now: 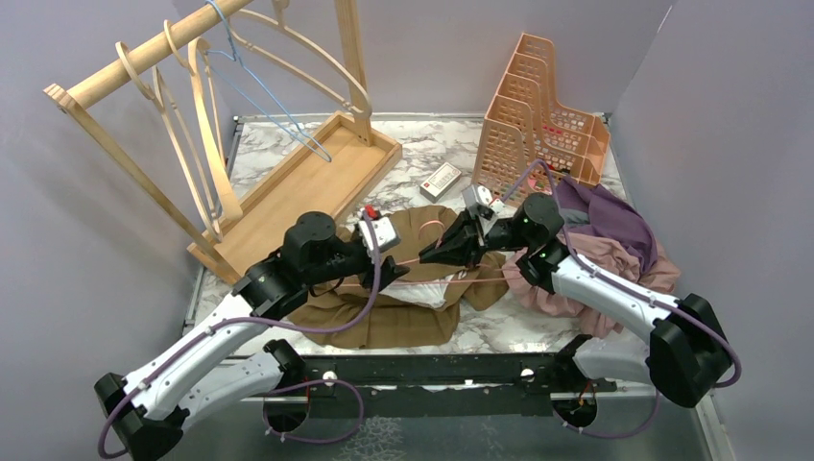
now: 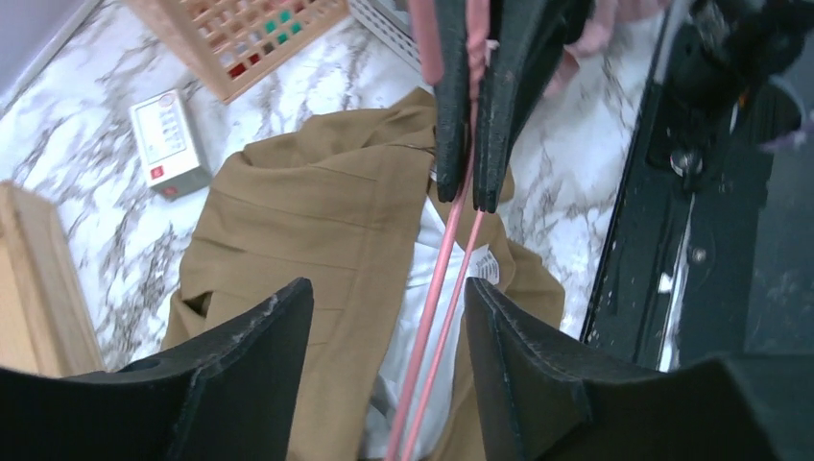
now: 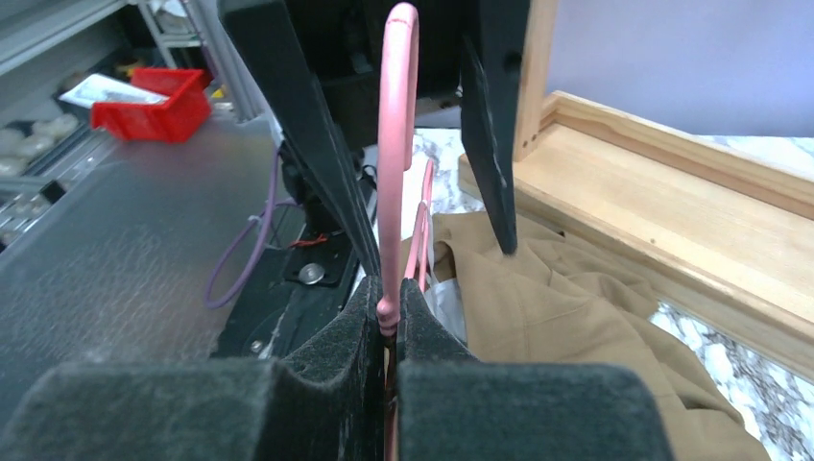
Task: Place the skirt on the hanger
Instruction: Hang the skirt on the hanger.
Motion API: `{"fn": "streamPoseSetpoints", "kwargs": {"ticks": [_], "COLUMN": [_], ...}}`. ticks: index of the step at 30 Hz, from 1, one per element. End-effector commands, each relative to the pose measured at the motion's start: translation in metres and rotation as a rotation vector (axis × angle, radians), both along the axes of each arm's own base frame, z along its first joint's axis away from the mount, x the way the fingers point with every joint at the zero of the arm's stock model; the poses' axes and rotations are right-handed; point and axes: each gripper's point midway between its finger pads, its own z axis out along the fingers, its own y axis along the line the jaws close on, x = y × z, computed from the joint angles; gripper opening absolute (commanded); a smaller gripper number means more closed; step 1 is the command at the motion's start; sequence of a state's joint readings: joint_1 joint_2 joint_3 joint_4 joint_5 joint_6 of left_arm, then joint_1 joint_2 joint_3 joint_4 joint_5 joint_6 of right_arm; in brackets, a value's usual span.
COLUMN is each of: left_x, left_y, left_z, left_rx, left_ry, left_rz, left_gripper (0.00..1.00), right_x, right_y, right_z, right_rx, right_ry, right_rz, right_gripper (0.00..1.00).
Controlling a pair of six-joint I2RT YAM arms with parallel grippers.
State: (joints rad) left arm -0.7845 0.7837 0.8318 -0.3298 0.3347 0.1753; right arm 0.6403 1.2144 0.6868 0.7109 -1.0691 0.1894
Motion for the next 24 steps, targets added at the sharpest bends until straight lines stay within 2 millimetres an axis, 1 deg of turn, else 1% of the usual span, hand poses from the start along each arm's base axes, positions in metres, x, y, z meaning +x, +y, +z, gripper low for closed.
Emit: {"fn": "streamPoseSetpoints", "kwargs": {"ticks": [1,8,9,10,11,17,19,20,21,24], "left_x": [-0.020,-0.024,-0.023,-0.023,-0.021,-0.016,-0.015,-0.015,-0.016,-0.017], "left_y": [-0.016,-0.022,-0.023,-0.023,-0.024,-0.022,-0.019,-0.018,-0.017,-0.014], "left_z": [-0.001,-0.018,-0.019,-0.020,-0.021,-0.024,-0.023,-0.023,-0.023,-0.022], "left_rx": [0.036,0.060,0.063,0.067,0.069,0.084,0.086,0.086,0.085,0.079], "left_ry": [-0.031,0.026,0.030,0.033,0.036,0.026,0.011,0.004,0.002,-0.007], "left_rz": [-0.208,-0.253,-0.253,-0.253,-0.249,-0.223,-0.210,-0.206,-0.204,-0.197], "left_gripper": [0.54,0.16,0.10,0.01,0.00,0.00,0.00,0.00,0.00,0.00], "right_x": [-0.017,-0.020,-0.021,-0.021,-0.022,-0.018,-0.015,-0.012,-0.009,-0.001], "right_y": [-0.002,-0.003,-0.004,-0.004,-0.005,-0.009,-0.013,-0.016,-0.019,-0.031], "right_z": [0.003,0.005,0.005,0.005,0.004,-0.006,-0.011,-0.014,-0.017,-0.024], "right_rx": [-0.029,-0.043,-0.044,-0.048,-0.051,-0.133,-0.180,-0.212,-0.243,-0.336], "right_ry": [-0.051,-0.062,-0.065,-0.062,-0.059,-0.022,-0.018,-0.013,-0.020,-0.041], "right_rz": [0.131,0.153,0.156,0.155,0.155,0.100,0.058,0.026,-0.008,-0.100], "right_gripper": [0.01,0.02,0.03,0.05,0.08,0.27,0.40,0.45,0.47,0.48]}}
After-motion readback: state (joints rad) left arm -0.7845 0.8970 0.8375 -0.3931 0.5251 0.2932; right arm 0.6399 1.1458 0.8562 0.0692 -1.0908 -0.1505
